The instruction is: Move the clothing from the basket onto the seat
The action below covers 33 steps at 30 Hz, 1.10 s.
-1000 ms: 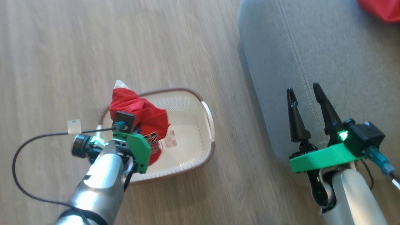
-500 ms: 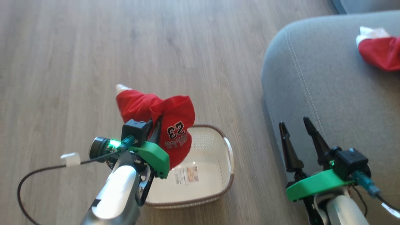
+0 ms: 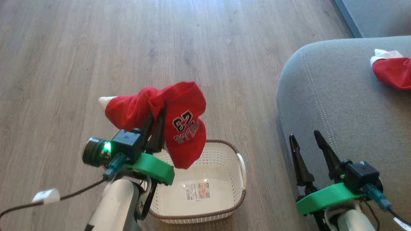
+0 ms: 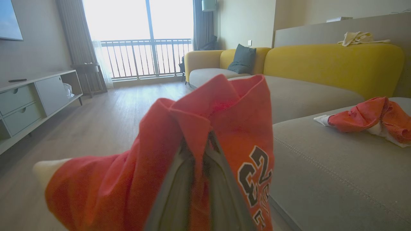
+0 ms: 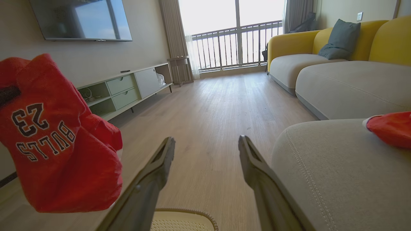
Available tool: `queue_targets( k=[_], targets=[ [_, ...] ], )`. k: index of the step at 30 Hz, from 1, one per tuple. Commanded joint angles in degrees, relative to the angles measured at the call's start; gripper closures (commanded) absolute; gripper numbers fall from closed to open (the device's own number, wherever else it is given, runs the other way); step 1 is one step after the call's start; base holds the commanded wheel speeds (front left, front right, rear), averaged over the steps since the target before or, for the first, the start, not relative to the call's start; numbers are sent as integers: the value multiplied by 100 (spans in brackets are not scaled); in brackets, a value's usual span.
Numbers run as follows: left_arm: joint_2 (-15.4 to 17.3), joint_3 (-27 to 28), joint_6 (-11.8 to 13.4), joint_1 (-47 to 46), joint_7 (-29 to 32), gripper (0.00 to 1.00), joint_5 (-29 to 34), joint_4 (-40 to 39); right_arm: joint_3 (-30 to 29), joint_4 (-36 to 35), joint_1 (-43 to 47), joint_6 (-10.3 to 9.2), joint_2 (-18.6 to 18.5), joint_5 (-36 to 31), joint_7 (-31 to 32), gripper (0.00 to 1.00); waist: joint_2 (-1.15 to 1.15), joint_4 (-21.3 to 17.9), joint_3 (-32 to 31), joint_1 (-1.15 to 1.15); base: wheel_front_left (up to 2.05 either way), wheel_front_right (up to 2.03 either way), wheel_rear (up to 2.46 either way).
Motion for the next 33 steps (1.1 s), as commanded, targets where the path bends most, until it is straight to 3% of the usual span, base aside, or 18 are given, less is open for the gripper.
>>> queue_targets(
  k=[1,7,20,33],
  targets=[
    [56,238,-10,-204,-72,100,57,-384,104,-211,-89,-1,-42,-8,-36,0,0,10,-2,1,0,0,0],
    [56,239,27,-104,-72,100,166,-1532,33,-229,-60,-1,-35,-8,-36,0,0,114,48,1,0,0,0],
    [56,103,43,-242,-72,100,329,-2814,99,-222,-78,-1,-22,16,-36,0,0,220,16,1,0,0,0],
    [56,-146,-79,-216,-72,100,432,-2821,220,-256,-98,-1,-19,42,-36,0,0,96,9,1,0,0,0]
  ],
)
